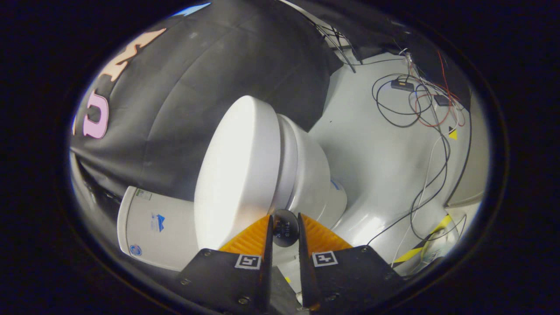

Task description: Open the toilet lid.

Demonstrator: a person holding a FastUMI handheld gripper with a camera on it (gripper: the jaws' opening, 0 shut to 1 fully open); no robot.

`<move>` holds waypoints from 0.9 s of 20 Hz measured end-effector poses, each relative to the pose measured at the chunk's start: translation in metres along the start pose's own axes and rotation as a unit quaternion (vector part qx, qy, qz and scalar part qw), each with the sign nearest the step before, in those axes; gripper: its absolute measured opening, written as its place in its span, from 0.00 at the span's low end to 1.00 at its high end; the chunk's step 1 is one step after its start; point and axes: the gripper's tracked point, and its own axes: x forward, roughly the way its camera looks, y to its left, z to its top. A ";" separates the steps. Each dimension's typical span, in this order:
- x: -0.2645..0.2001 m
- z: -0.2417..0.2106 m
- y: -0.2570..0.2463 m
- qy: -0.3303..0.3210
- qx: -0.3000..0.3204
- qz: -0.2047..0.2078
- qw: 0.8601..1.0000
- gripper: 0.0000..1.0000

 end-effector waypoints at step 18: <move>-0.027 0.013 0.031 -0.027 -0.085 0.009 0.996 0.04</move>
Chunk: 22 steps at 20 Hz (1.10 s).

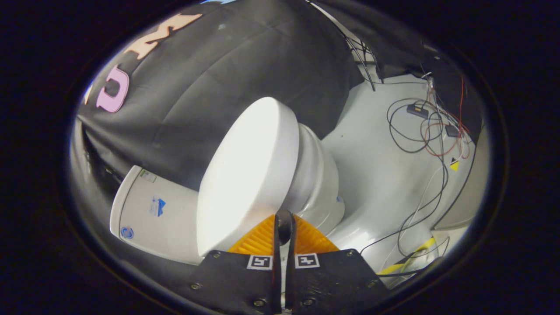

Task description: Open the toilet lid.

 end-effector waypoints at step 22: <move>-0.080 0.032 0.144 -0.100 -0.125 0.142 0.977 0.04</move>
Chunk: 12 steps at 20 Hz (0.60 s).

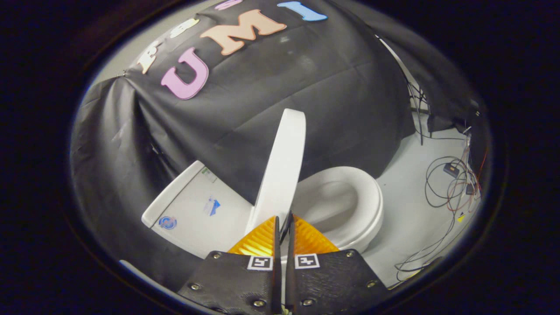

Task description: Open the toilet lid.

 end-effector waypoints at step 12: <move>-0.004 0.011 0.065 -0.030 -0.055 0.047 0.997 0.04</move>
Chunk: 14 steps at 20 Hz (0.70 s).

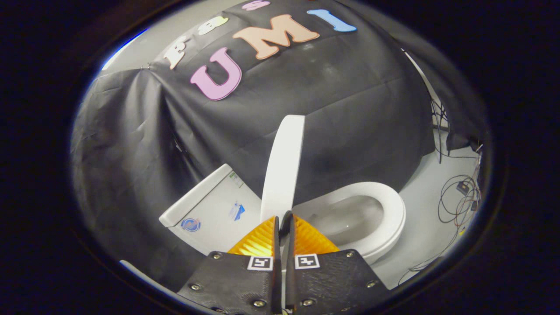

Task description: Open the toilet lid.

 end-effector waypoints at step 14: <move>0.005 0.005 0.055 -0.013 -0.042 0.035 0.998 0.04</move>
